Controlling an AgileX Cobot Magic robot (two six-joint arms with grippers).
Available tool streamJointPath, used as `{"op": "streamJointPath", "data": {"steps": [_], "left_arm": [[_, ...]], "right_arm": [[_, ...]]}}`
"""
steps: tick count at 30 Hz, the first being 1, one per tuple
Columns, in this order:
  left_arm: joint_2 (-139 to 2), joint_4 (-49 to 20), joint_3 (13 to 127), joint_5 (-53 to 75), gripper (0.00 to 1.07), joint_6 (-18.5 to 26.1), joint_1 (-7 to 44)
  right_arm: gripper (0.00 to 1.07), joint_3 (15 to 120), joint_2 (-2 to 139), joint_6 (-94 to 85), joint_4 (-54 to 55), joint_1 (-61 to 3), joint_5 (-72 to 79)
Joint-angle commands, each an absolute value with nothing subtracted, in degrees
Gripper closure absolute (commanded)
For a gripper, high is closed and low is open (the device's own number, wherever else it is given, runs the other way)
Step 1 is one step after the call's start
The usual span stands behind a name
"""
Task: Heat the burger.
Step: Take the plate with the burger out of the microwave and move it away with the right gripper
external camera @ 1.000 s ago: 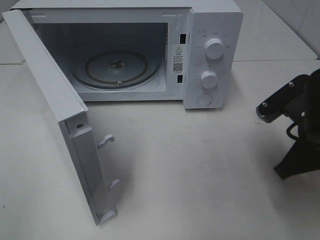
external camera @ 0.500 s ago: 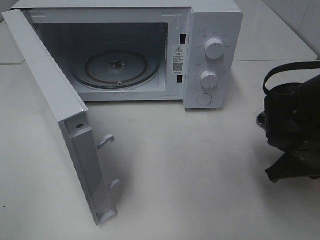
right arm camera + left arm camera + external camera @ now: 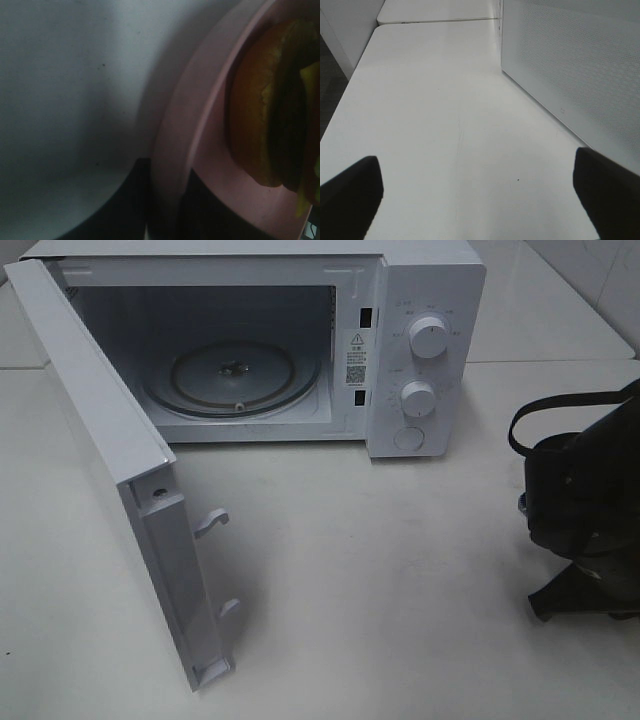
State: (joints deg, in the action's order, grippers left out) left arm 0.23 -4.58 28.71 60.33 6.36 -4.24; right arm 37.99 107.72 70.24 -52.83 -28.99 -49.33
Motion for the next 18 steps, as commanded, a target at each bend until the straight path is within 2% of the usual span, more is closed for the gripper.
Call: {"op": "streamJointPath", "data": {"steps": [1, 2, 3, 5, 6, 7, 8, 9, 11, 14, 18], "left_arm": [[1.4, -4.9, 28.6, 59.5, 0.09, 6.4, -4.5], [1.4, -4.9, 28.6, 59.5, 0.09, 6.4, -4.5], [1.4, -4.9, 28.6, 59.5, 0.09, 6.4, -4.5], [1.4, -4.9, 28.6, 59.5, 0.09, 6.4, -4.5], [1.4, -4.9, 28.6, 59.5, 0.09, 6.4, -4.5], [1.4, -4.9, 28.6, 59.5, 0.09, 6.4, -4.5], [1.4, -4.9, 28.6, 59.5, 0.09, 6.4, -4.5], [1.4, -4.9, 28.6, 59.5, 0.09, 6.4, -4.5], [1.4, -4.9, 28.6, 59.5, 0.09, 6.4, -4.5], [1.4, -4.9, 28.6, 59.5, 0.09, 6.4, -4.5], [1.4, -4.9, 28.6, 59.5, 0.09, 6.4, -4.5]], "right_arm": [[0.96, 38.2, 108.6, 70.9, -56.4, -28.1, -51.7], [0.96, 38.2, 108.6, 70.9, -56.4, -28.1, -51.7], [0.89, 38.3, 108.6, 70.6, -56.4, -28.1, -50.9], [0.85, 38.5, 108.6, 70.3, -56.3, -28.1, -50.8], [0.74, 39.2, 108.6, 69.0, -55.3, -28.1, -50.6], [0.74, 39.2, 108.6, 69.0, -55.3, -28.1, -50.6], [0.64, 40.3, 108.6, 67.0, -54.3, -28.1, -50.7], [0.64, 40.3, 108.6, 67.0, -54.3, -28.1, -50.7], [0.51, 42.1, 107.9, 62.3, -51.6, -28.1, -50.7], [0.47, 43.7, 106.2, 57.6, -48.0, -28.2, -50.7], [0.46, 45.6, 102.7, 51.1, -43.7, -28.2, -50.7]]}}
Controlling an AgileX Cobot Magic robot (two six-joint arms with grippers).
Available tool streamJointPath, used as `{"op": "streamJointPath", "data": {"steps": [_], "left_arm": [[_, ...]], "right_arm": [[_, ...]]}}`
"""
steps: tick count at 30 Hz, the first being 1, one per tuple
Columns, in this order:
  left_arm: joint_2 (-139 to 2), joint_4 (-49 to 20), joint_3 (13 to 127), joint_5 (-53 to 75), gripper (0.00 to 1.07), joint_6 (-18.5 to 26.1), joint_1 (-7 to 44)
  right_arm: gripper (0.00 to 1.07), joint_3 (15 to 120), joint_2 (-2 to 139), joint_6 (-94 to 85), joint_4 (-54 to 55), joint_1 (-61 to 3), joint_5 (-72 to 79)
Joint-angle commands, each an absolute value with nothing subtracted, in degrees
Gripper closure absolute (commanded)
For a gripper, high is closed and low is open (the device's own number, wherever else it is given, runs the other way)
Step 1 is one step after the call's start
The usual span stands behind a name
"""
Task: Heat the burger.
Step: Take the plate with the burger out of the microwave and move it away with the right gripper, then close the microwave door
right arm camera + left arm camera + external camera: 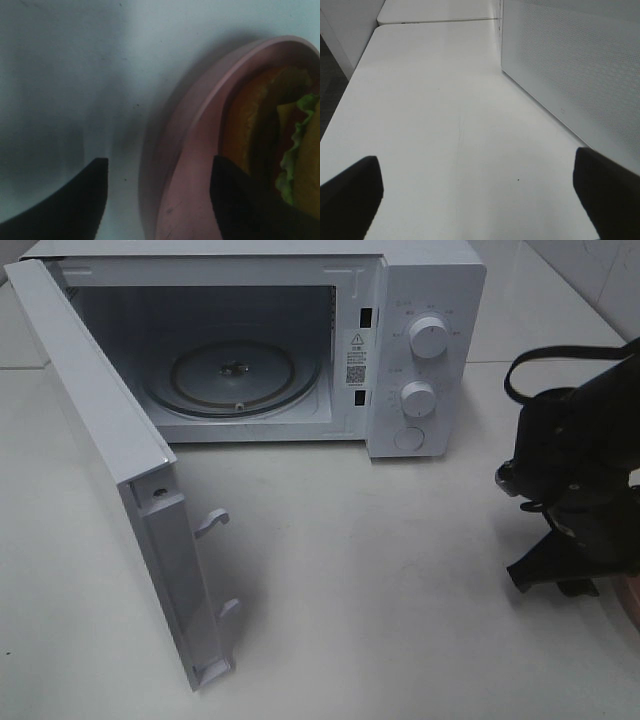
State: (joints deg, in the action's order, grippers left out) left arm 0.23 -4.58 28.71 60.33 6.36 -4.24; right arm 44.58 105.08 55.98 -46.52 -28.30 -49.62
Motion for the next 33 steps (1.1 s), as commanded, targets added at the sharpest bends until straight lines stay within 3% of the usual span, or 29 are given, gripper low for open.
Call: {"op": "streamJointPath", "data": {"steps": [1, 7, 9, 16, 25, 33], "left_arm": [[1.4, -4.9, 28.6, 59.5, 0.09, 6.4, -4.5], [1.4, -4.9, 28.6, 59.5, 0.09, 6.4, -4.5], [1.4, -4.9, 28.6, 59.5, 0.09, 6.4, -4.5], [1.4, -4.9, 28.6, 59.5, 0.09, 6.4, -4.5], [1.4, -4.9, 28.6, 59.5, 0.09, 6.4, -4.5], [1.4, -4.9, 28.6, 59.5, 0.09, 6.4, -4.5]], "right_arm": [[0.46, 45.8, 101.5, 49.2, -43.0, -28.2, -50.5], [0.46, 46.8, 95.6, 39.8, -38.2, -28.2, -48.8], [0.37, 46.8, 90.6, 31.2, -33.6, -28.2, -46.7], [0.22, 46.8, 84.1, 23.0, -25.5, -28.2, -45.8], [0.25, 46.8, 72.9, 13.0, -11.6, -28.2, -48.8], [0.3, 46.4, 65.9, 9.3, -7.0, -28.2, -52.2]]}}
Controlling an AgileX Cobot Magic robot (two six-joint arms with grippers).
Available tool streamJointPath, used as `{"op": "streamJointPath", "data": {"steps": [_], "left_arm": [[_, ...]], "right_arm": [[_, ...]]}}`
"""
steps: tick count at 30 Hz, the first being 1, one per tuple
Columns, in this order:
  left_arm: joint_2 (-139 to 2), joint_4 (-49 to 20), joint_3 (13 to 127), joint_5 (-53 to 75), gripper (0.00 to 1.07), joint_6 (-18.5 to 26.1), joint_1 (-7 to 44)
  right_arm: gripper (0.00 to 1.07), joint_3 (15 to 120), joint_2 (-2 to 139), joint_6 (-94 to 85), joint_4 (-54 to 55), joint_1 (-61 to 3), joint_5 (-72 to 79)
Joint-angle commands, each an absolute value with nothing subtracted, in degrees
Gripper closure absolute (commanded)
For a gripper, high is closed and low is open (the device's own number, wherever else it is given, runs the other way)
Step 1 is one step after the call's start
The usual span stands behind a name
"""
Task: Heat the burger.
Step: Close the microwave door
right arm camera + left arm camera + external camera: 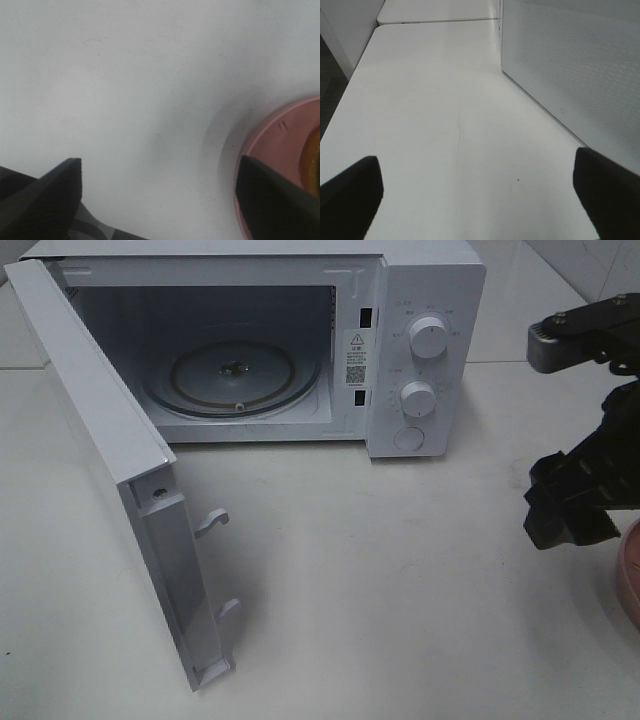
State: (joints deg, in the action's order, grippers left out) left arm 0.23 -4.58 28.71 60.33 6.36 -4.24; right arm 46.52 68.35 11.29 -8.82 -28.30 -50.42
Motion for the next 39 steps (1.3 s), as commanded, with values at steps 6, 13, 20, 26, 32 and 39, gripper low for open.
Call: {"op": "streamJointPath", "data": {"steps": [6, 13, 20, 26, 32, 39], "left_arm": [[1.4, -4.9, 28.6, 59.5, 0.09, 6.4, -4.5], [1.4, -4.9, 28.6, 59.5, 0.09, 6.4, -4.5], [1.4, -4.9, 28.6, 59.5, 0.09, 6.4, -4.5], [1.4, -4.9, 28.6, 59.5, 0.09, 6.4, -4.5], [1.4, -4.9, 28.6, 59.5, 0.09, 6.4, -4.5], [1.4, -4.9, 28.6, 59.5, 0.09, 6.4, -4.5]], "right_arm": [[0.31, 44.9, 60.1, 8.9, -5.5, -28.2, -54.4], [0.31, 41.1, 50.9, 8.8, -4.4, -28.2, -56.0], [0.31, 37.6, 41.5, 8.5, -4.4, -28.2, -57.0], [0.31, 33.5, 30.4, 7.8, -4.4, -28.0, -58.4], [0.31, 29.5, 19.5, 7.9, -4.5, -28.0, -59.3], [0.31, 29.2, 10.2, 5.7, -4.6, -18.1, -59.5]]}}
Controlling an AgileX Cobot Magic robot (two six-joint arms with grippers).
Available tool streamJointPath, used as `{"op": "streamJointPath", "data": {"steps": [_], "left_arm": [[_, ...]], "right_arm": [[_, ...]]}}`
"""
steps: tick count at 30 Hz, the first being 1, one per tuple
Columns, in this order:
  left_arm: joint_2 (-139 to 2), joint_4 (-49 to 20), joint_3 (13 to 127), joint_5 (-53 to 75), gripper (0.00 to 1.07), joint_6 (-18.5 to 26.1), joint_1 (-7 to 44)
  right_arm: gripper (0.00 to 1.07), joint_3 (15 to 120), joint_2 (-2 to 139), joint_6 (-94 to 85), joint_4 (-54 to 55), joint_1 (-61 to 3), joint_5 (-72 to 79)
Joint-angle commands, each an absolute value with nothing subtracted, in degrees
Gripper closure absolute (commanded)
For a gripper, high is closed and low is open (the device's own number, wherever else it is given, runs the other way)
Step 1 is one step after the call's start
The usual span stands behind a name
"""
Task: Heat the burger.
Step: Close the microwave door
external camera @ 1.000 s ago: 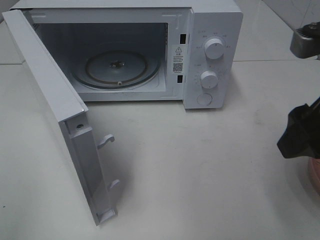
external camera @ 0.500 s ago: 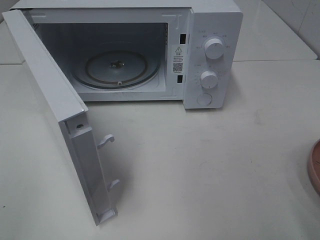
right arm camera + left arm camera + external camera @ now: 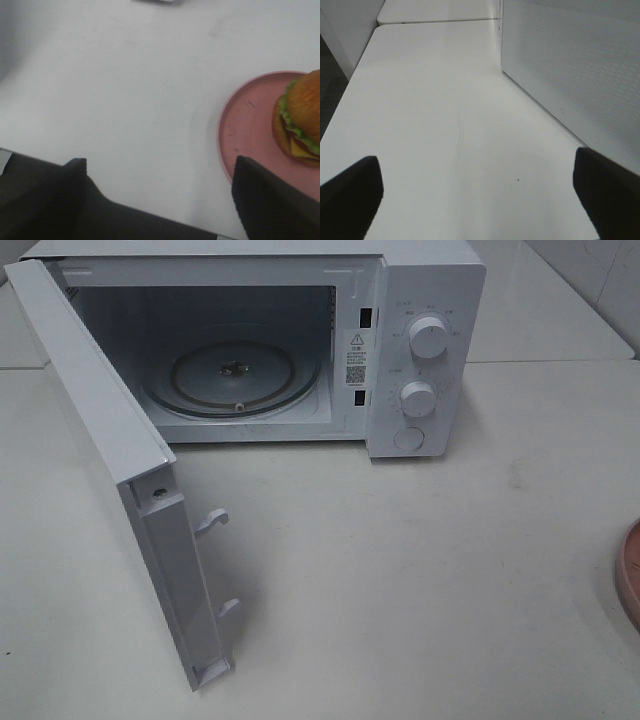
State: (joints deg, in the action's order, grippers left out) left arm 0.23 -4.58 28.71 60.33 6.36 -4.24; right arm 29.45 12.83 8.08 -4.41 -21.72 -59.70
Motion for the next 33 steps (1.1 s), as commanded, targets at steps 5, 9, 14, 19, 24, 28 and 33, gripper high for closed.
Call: {"op": "streamJointPath", "data": {"steps": [5, 9, 14, 19, 24, 28, 33], "left_arm": [[1.4, -4.9, 28.6, 59.5, 0.09, 6.4, -4.5], [1.4, -4.9, 28.6, 59.5, 0.09, 6.4, -4.5], [1.4, -4.9, 28.6, 59.5, 0.09, 6.4, -4.5], [1.4, -4.9, 28.6, 59.5, 0.09, 6.4, -4.5], [1.4, -4.9, 28.6, 59.5, 0.09, 6.4, -4.5], [1.4, -4.9, 28.6, 59.5, 0.09, 6.4, -4.5], [1.4, -4.9, 28.6, 59.5, 0.09, 6.4, -4.5]], "right_arm": [[0.31, 29.0, 5.2, 2.6, -4.4, -12.4, -59.5], [0.31, 29.0, 2.1, 2.6, -4.4, -10.8, -59.5], [0.31, 29.0, -1.8, 2.5, -4.4, -9.1, -59.5], [0.31, 29.0, -1.8, 2.7, -4.4, -9.1, -59.5], [0.31, 29.0, -1.8, 2.8, -4.4, -9.1, -59.5], [0.31, 29.0, -1.8, 2.8, -4.4, -9.1, -59.5], [0.31, 29.0, -1.8, 2.8, -4.4, -9.1, -59.5]]}}
